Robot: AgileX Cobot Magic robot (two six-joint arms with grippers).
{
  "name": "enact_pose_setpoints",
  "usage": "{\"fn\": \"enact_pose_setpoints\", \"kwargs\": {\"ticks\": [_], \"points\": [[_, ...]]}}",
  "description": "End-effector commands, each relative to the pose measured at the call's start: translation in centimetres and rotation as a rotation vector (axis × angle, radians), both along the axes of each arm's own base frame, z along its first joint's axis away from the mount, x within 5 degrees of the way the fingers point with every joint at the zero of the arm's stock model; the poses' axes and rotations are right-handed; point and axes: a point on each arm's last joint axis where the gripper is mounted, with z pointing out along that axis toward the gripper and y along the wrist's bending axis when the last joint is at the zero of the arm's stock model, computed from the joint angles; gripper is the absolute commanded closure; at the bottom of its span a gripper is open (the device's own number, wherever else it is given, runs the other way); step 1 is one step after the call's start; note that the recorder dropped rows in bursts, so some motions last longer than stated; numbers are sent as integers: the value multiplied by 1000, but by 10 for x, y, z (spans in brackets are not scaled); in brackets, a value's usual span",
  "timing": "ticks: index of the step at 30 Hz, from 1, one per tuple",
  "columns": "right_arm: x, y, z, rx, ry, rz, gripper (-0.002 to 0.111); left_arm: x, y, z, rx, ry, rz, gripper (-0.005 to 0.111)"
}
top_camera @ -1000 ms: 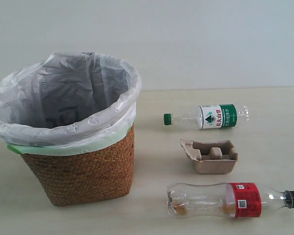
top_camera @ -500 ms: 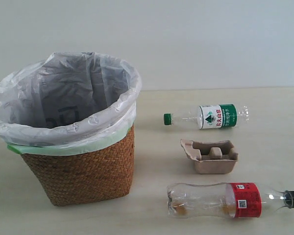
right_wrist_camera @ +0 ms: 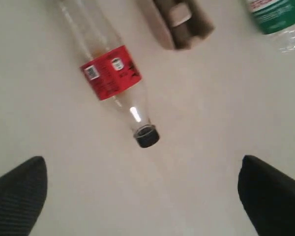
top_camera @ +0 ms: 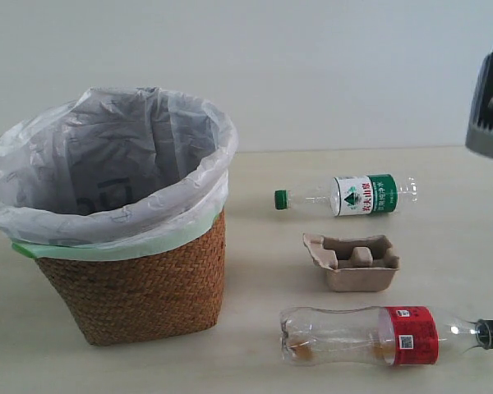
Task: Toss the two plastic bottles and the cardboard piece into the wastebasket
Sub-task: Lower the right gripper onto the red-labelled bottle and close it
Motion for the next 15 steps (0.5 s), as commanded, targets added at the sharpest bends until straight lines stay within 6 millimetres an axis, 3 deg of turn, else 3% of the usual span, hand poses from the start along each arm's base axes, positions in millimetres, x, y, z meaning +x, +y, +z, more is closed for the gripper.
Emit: {"fn": "enact_pose_setpoints", "kwargs": {"ticks": [1,9,15], "points": [[3,2,-25,-37,55,74,13,0,0,-1,0,-5,-8,103],[13,9,-68,-47,24,179,13,0,0,-1,0,-5,-8,103],[20,41,-91,-62,28,314,13,0,0,-1,0,-5,-8,103]]}}
